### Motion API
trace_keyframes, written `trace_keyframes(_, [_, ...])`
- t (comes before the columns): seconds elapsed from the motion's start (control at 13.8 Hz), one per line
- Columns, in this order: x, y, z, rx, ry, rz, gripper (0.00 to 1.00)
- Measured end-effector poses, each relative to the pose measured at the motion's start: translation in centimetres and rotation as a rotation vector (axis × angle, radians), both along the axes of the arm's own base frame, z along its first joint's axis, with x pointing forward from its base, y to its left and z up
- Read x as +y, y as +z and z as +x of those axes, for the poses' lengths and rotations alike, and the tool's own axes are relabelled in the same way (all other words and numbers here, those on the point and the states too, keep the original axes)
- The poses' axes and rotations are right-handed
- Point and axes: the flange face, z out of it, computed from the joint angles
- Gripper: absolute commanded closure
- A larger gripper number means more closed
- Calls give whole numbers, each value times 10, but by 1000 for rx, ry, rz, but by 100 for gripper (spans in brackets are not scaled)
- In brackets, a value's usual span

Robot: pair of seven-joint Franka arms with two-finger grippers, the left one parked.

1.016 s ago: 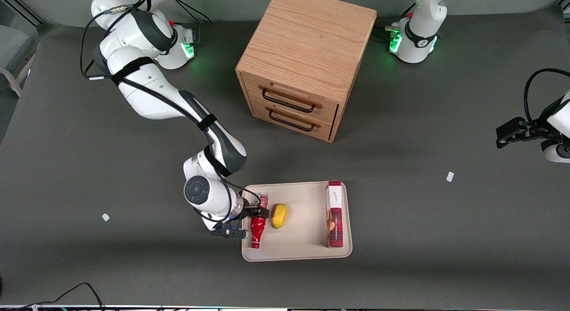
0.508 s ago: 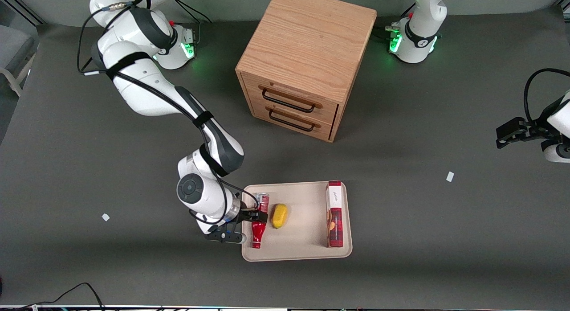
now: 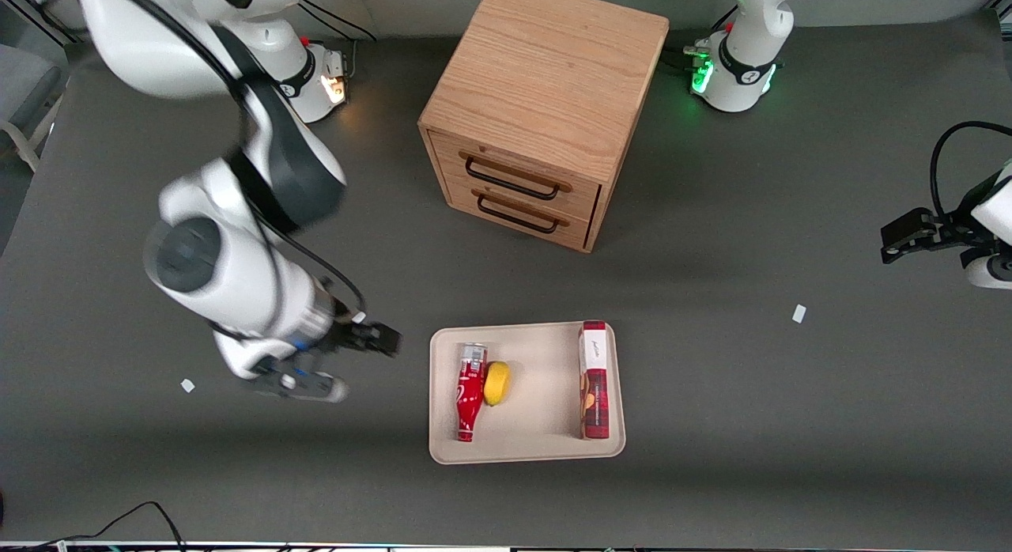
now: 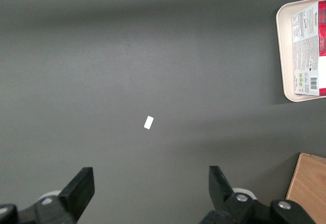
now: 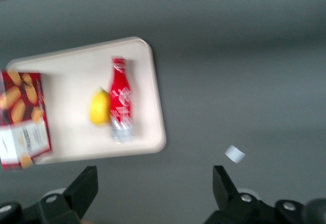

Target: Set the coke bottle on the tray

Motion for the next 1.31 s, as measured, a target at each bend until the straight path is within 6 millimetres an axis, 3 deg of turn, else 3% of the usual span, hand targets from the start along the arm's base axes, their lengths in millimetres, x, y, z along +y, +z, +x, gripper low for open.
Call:
trace_keyframes(0.07, [-34,61,-29,12,29,-53,0])
trace_keyframes(0.29, [-95,123,-70,52,59,-114,0])
trace_keyframes(0.44, [-141,152,-100,84,32,-92,0])
trace_keyframes(0.65, [-190,154,-150,102,0,-66,0])
trace_keyframes(0.87, [-198,116,-197,96,-6,-62,0])
trace_keyframes(1.02, [-199,108,-209,92,-6,-62,0])
trace_keyframes(1.31, [-202,129,-200,91,-25,-62,0])
